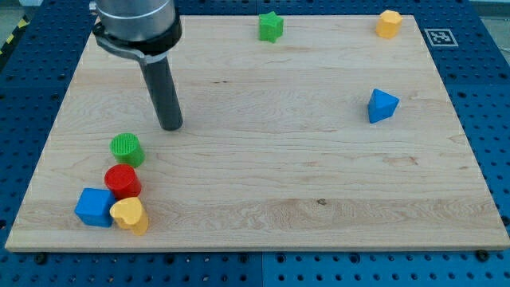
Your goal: Push the green circle towards the bottom left of the board
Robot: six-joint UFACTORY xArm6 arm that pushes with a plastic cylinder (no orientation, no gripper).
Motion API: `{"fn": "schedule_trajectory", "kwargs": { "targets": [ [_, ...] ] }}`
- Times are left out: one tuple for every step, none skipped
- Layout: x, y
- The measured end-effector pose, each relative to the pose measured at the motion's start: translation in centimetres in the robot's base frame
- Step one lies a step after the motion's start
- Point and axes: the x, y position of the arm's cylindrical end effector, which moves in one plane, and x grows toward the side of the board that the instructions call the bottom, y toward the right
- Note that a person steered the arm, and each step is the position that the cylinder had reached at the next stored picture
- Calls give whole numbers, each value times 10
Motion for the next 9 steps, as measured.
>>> {"fn": "schedule_trajectory", "kwargs": {
  "targets": [
    [19, -12],
    [33, -22],
    [33, -40],
    [33, -49],
    [26, -49],
    [14, -57],
    [13, -73],
    [14, -73],
    [27, -72]
  ]
}}
